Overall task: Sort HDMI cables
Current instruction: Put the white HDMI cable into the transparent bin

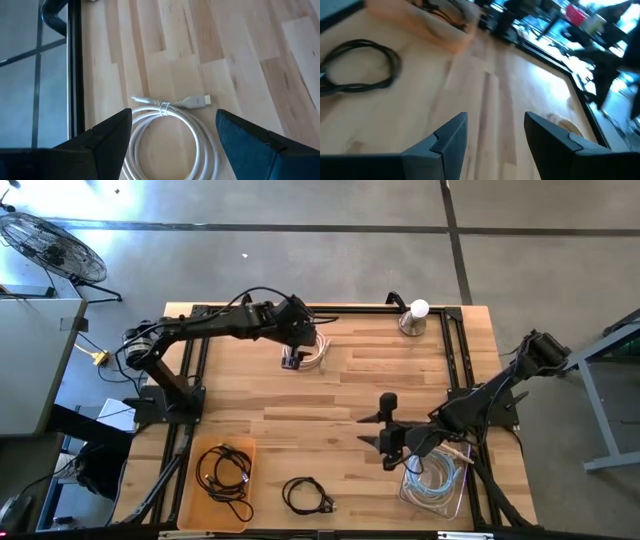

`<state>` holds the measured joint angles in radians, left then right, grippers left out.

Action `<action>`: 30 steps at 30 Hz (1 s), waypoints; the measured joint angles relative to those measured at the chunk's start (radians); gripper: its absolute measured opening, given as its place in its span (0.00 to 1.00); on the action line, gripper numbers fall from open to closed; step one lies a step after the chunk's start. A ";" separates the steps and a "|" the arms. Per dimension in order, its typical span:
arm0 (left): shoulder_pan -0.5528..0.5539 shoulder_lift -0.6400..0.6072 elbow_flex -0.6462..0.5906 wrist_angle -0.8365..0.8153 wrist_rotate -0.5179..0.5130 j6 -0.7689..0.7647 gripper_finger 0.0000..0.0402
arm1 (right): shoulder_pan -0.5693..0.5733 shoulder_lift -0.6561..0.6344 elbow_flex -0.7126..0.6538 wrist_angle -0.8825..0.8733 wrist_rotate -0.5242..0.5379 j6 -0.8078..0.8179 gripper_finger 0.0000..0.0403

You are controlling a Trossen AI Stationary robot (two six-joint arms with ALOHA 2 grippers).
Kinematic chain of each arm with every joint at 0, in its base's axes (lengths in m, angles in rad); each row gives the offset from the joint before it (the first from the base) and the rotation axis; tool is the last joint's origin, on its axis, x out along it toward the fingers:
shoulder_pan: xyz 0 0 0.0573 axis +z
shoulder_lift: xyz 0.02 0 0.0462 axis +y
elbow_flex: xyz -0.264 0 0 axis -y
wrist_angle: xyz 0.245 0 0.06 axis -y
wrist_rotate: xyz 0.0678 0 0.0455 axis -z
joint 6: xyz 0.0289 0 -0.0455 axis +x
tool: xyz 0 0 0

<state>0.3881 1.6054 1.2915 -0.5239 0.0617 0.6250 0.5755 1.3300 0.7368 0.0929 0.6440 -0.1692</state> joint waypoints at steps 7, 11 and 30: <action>0.007 0.000 0.000 -0.003 0.001 0.007 0.71 | 0.000 0.000 0.000 0.042 -0.153 -0.089 0.47; 0.007 0.000 0.000 -0.005 0.001 0.009 0.71 | 0.000 0.000 0.000 0.086 -0.131 -0.155 0.47; 0.005 0.000 -0.024 -0.050 0.005 0.026 0.71 | -0.081 0.000 0.000 0.071 -0.227 -0.118 0.47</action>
<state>0.3928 1.6054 1.2675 -0.5743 0.0672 0.6507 0.4940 1.3300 0.7365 0.1644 0.4167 -0.2870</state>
